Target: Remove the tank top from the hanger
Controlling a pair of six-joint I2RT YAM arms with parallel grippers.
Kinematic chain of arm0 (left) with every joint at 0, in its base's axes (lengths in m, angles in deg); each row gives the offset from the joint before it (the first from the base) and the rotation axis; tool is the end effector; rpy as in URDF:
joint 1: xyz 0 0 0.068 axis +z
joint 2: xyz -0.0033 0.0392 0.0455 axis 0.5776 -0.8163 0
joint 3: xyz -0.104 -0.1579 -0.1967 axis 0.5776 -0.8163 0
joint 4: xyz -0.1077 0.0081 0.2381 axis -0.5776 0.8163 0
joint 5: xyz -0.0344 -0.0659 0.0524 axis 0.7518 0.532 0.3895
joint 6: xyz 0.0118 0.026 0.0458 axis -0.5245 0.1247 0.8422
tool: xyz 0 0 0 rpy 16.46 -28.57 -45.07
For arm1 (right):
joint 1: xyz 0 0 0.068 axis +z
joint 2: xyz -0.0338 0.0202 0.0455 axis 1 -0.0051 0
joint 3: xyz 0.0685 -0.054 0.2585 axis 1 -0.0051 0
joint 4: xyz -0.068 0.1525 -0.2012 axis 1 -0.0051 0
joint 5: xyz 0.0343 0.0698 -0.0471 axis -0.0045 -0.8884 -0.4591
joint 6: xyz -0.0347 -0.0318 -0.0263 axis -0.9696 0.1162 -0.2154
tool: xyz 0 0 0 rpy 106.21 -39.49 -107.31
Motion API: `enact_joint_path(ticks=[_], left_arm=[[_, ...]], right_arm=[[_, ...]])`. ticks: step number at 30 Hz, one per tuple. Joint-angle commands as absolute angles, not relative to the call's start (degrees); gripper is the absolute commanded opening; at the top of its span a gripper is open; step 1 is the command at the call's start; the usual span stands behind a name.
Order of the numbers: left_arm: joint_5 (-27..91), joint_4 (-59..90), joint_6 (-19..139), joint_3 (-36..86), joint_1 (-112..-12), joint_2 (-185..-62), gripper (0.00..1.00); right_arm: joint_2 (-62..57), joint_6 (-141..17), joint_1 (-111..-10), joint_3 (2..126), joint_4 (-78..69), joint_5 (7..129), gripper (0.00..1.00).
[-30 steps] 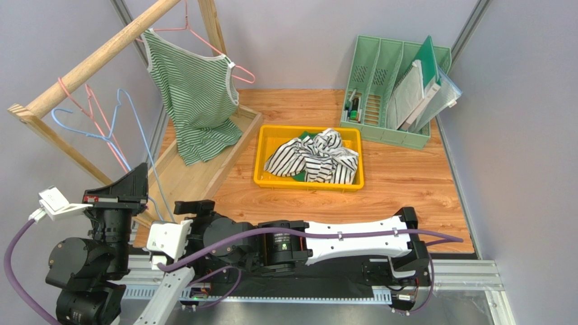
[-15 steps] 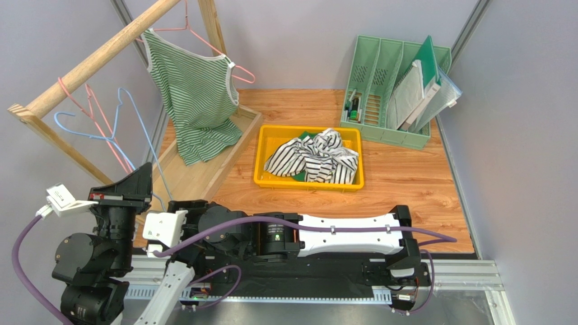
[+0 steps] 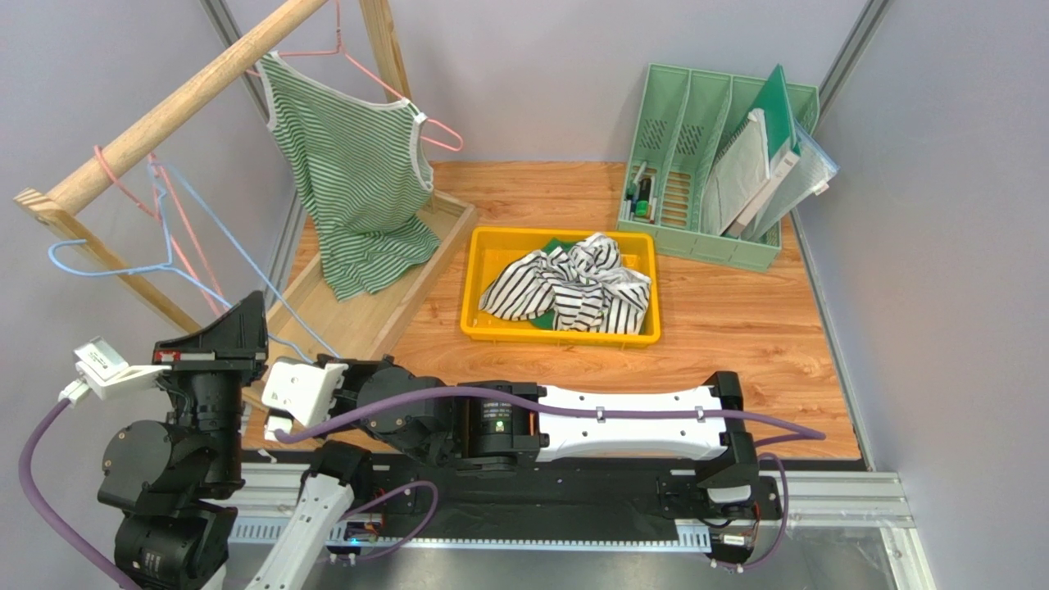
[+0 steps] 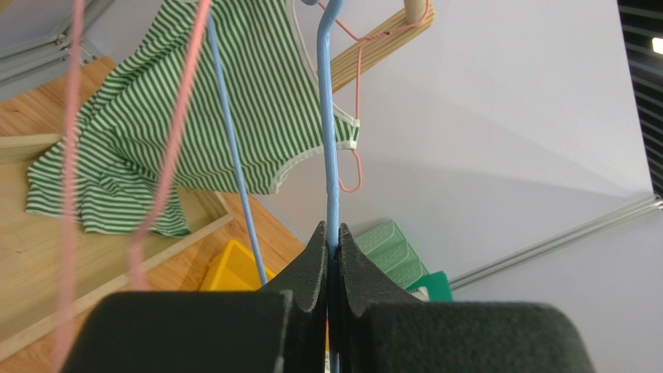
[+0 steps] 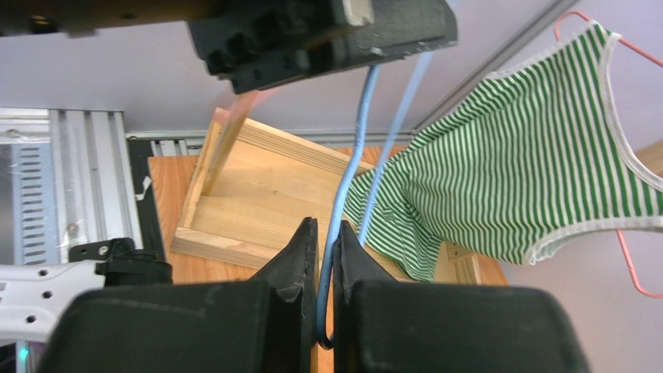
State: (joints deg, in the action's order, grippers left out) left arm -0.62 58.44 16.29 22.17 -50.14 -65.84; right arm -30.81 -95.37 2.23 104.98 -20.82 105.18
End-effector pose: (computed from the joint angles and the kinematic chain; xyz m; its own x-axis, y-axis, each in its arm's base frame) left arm -0.0183 0.0201 0.4433 0.2353 -0.8331 -0.5006 0.0564 0.5259 -0.8487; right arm 0.0024 0.4454 0.4375 0.4041 -0.3475 -0.8461 -0.7914 0.3309 -0.5139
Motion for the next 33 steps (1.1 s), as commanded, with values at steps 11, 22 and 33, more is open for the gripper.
enact_joint_path(ticks=[11,22,33], left_arm=[[12.01,55.91,18.76,18.31,-50.67,-66.19,0.18],[15.08,53.53,19.9,17.08,-50.75,-64.96,0.57],[20.0,52.83,24.12,18.22,-50.67,-64.17,0.75]], right_arm=[[-25.8,-89.16,1.78,103.63,-13.14,109.44,0.0],[-18.77,-86.17,1.87,95.21,-11.21,112.71,0.0],[-11.74,-84.93,1.52,86.67,-2.62,114.37,0.0]])
